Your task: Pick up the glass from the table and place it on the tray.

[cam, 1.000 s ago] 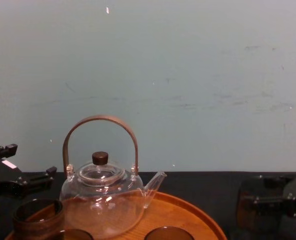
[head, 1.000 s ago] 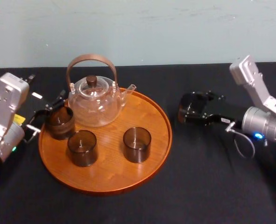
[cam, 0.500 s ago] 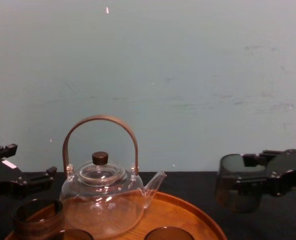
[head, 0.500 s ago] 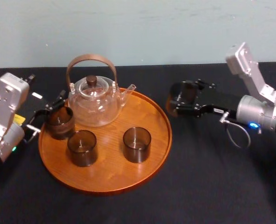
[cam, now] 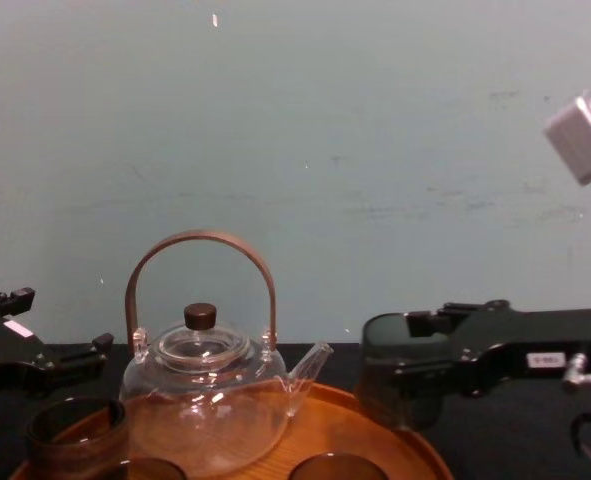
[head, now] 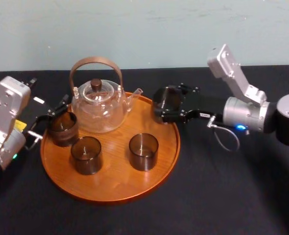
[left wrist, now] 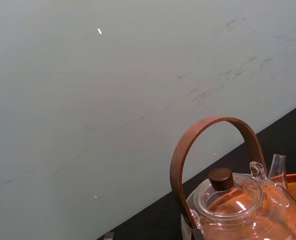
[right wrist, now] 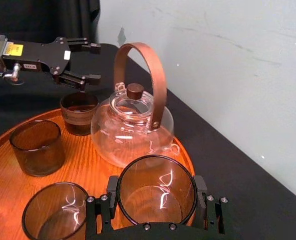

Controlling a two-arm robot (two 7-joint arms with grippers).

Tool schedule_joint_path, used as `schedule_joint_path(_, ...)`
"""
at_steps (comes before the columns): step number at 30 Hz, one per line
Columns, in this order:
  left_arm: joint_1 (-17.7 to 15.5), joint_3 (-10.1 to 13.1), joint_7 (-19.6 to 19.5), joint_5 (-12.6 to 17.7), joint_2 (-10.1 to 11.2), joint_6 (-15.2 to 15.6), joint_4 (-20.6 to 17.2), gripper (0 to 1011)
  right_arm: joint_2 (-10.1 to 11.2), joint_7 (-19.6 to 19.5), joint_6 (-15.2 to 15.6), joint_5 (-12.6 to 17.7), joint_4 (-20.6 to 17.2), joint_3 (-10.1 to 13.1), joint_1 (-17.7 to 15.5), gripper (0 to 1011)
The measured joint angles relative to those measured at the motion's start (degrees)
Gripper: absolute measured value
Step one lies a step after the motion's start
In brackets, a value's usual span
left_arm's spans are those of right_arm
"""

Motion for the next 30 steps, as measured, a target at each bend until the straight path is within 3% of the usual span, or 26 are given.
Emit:
schedule_joint_path(14, 0.00, 0.00, 0.00, 0.00, 0.00, 0.00, 0.00, 1001, -3.61, 0.47, -2.08, -0.96, 6.95, -2.52, 2.17, 905)
schedule_joint_path(30, 0.00, 0.00, 0.00, 0.00, 0.00, 0.00, 0.00, 1001, -5.97, -0.07, -3.61, -2.71, 12.56, -3.11, 3.02, 905)
